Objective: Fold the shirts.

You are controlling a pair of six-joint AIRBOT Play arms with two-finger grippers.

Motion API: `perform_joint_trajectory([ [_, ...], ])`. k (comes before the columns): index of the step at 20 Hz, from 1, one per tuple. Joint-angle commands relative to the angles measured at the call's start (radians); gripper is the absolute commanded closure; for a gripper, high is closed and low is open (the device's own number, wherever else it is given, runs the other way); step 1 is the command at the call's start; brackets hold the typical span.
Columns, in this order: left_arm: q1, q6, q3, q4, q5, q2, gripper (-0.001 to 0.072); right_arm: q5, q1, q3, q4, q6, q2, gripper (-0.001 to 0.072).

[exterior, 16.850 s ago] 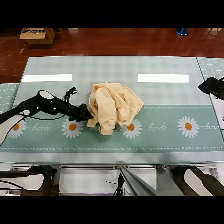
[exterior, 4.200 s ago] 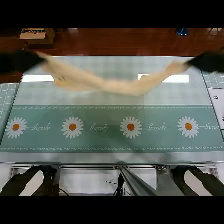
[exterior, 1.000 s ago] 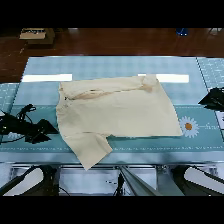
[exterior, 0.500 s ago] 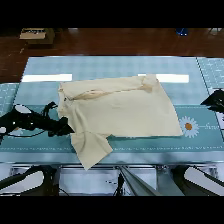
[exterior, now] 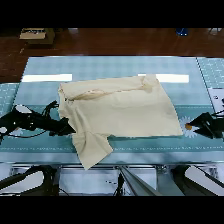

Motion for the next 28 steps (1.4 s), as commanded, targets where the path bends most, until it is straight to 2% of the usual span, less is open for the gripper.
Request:
perform_joint_trajectory([
  [1,0.001,0.017,0.0,-0.034,-0.011,0.002,0.0689,-0.063,-0.008,-0.109,0.032,-0.022,0.004,0.017],
  [6,0.001,0.054,0.001,-0.108,-0.006,0.002,0.0689,-0.219,0.047,-0.19,0.116,-0.001,0.004,0.0195],
  [10,0.001,0.054,0.002,-0.108,0.002,0.002,0.0689,-0.322,0.22,-0.224,0.106,0.07,-0.01,0.0208],
  [12,0.001,0.054,0.025,-0.108,-0.001,0.002,0.0689,-0.33,0.283,-0.222,0.125,0.074,-0.025,0.0487],
  [13,0.001,0.054,0.048,-0.108,-0.009,0.002,0.0689,-0.324,0.296,-0.214,0.153,0.054,-0.02,0.065],
  [14,0.001,0.054,0.082,-0.108,-0.027,0.003,0.069,-0.288,0.298,-0.193,0.185,0.012,-0.016,0.0685],
  [16,0.001,0.055,0.188,-0.109,-0.087,0.024,0.069,-0.177,0.298,-0.098,0.257,-0.085,0.018,0.0686],
  [19,0.002,0.071,0.444,-0.196,-0.158,0.136,0.0691,-0.072,0.298,0.152,0.407,-0.106,0.141,0.0686],
  [21,0.002,-0.01,0.682,-0.234,-0.156,0.24,0.0691,-0.1,0.298,0.352,0.609,-0.097,0.246,0.0686],
  [22,0.002,-0.037,0.811,-0.234,-0.143,0.292,0.0691,-0.166,0.298,0.453,0.674,-0.097,0.302,0.0686],
  [23,0.002,-0.059,0.949,-0.233,-0.108,0.346,0.0691,-0.249,0.298,0.545,0.68,-0.096,0.351,0.0686],
  [25,0.002,-0.079,1.188,-0.196,0.007,0.447,0.0691,-0.367,0.298,0.723,0.573,-0.015,0.435,0.0686],
  [27,0.002,-0.169,1.366,-0.037,0.094,0.534,0.0691,-0.378,0.298,0.868,0.42,0.086,0.492,0.0687],
  [28,0.002,-0.24,1.43,0.061,0.093,0.571,0.0691,-0.377,0.298,0.919,0.357,0.129,0.519,0.0686],
])
